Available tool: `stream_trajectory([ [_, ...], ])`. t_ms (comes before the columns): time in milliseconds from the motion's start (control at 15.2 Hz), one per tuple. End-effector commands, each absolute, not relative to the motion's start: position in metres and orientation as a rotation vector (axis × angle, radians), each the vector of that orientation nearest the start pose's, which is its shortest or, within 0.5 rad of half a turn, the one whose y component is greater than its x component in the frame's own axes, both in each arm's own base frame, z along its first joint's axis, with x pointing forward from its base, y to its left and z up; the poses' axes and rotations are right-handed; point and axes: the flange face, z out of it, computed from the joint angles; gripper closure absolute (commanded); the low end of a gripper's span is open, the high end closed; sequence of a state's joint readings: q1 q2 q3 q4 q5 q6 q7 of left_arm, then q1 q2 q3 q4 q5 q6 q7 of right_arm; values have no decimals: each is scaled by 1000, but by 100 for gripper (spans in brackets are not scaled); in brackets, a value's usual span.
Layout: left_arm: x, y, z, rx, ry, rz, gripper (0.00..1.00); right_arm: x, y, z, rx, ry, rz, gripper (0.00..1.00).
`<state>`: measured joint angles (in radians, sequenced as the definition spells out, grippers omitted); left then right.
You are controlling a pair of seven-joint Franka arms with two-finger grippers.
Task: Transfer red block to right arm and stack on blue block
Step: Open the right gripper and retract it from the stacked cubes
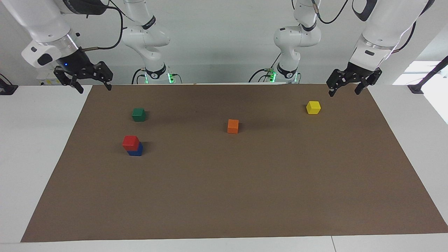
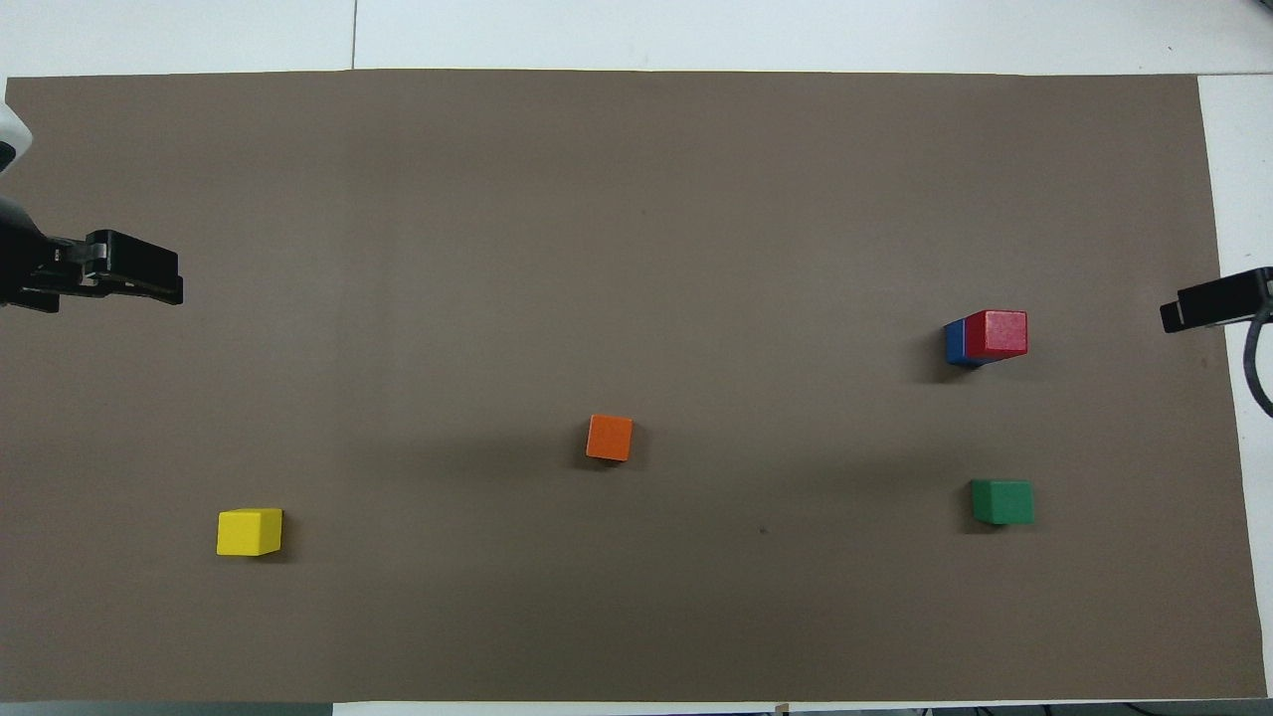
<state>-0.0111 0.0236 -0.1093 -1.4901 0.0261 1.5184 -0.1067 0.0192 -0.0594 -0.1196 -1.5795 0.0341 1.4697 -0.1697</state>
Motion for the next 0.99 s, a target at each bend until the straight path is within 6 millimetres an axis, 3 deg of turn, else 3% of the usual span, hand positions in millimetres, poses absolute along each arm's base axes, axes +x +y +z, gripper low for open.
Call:
stream_trajectory([
  [0,549,-63,648,-3130,37,-33,0,503,-58,659,-3078,-132,91,0],
  [66,549,-63,648,-3130,37,-33,0,502,-64,659,-3079,-117,93,0],
  [263,549,-62,647,-3130,35,-31,0,504,-58,659,-3148,-205,112,0],
  [460,549,-62,647,-3130,35,-31,0,515,-58,658,-3174,-195,33,0],
  [920,549,-59,647,-3130,30,-33,0,517,-59,654,-3146,-98,43,0],
])
